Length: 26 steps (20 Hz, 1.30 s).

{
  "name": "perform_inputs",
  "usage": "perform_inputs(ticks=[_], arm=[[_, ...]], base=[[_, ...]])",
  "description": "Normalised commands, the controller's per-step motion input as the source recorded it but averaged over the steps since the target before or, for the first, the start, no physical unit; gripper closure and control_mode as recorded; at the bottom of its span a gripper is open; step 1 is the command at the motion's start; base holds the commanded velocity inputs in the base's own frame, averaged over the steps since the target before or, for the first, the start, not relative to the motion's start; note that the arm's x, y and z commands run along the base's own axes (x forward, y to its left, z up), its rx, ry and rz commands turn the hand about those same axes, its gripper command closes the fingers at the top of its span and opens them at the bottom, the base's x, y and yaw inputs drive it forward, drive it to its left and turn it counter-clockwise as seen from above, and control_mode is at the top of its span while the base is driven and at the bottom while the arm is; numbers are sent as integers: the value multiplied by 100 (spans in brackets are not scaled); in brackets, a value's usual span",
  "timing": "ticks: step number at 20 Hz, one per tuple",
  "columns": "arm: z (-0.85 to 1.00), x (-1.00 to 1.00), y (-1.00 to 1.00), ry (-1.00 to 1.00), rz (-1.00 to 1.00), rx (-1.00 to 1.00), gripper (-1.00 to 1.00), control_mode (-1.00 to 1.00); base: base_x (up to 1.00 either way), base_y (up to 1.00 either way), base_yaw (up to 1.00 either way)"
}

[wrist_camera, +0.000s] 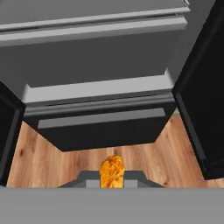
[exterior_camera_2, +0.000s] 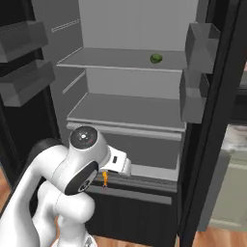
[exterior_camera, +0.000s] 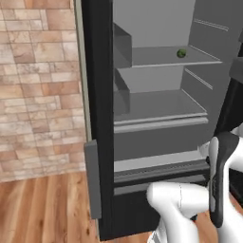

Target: Open the fridge, remove the tangerine, avocado, and shrimp, and place them on any counter.

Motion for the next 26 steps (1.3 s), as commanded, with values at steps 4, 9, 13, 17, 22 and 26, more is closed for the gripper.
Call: perform_inputs(ticks=[4, 9, 13, 17, 22, 26], arm=[[0, 0, 0, 0, 0, 0, 100, 100], [0, 0, 0, 0, 0, 0, 100, 100], [0, 0, 0, 0, 0, 0, 100, 100], [0, 0, 0, 0, 0, 0, 100, 100], [0, 0, 0, 0, 0, 0, 100, 100], [0, 0, 0, 0, 0, 0, 100, 100]], base=[[-100, 0, -8], [-76, -24, -8], [27, -93, -6], [71, -100, -3], [60, -100, -1], [48, -100, 0]])
